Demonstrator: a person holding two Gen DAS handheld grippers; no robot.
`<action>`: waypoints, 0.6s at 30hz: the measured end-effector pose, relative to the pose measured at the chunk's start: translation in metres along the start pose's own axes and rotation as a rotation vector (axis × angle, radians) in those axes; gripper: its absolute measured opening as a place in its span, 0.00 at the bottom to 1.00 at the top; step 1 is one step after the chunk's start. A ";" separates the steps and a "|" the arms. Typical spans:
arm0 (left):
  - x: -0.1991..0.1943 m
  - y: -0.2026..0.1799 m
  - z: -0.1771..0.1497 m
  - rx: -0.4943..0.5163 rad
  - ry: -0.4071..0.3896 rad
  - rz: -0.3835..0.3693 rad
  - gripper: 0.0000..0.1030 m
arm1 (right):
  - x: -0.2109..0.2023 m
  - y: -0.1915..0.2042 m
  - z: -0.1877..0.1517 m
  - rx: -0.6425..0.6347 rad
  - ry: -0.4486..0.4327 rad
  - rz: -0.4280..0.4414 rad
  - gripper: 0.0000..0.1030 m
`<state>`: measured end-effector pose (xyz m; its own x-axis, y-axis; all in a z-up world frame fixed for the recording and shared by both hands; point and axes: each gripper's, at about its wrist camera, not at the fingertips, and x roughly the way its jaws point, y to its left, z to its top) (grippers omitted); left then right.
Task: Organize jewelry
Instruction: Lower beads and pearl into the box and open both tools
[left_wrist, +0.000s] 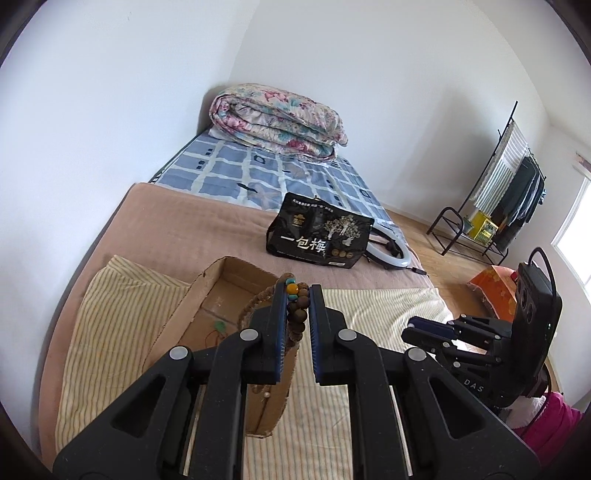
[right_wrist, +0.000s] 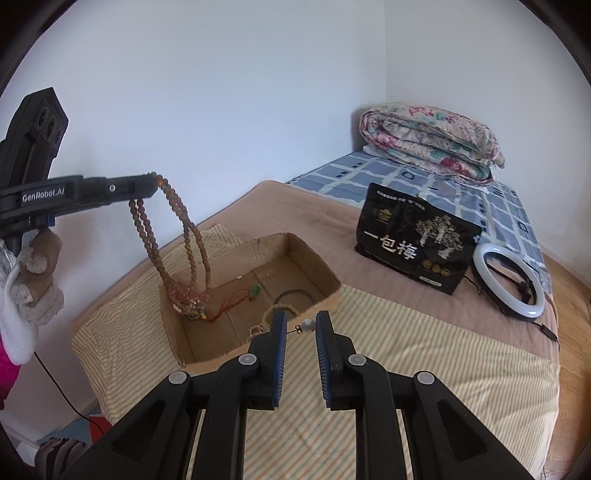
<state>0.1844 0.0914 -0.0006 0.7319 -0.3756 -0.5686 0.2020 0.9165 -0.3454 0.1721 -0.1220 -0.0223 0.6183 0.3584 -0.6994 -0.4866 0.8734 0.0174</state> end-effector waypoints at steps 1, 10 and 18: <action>0.000 0.002 -0.001 -0.002 0.001 0.002 0.09 | 0.005 0.002 0.003 -0.001 0.002 0.007 0.14; 0.009 0.020 -0.009 -0.024 0.028 0.008 0.09 | 0.050 0.016 0.025 -0.003 0.026 0.067 0.14; 0.023 0.028 -0.018 -0.036 0.062 0.012 0.09 | 0.087 0.022 0.033 -0.001 0.050 0.097 0.14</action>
<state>0.1949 0.1061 -0.0367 0.6922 -0.3733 -0.6177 0.1687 0.9158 -0.3644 0.2354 -0.0608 -0.0597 0.5364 0.4244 -0.7295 -0.5432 0.8351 0.0865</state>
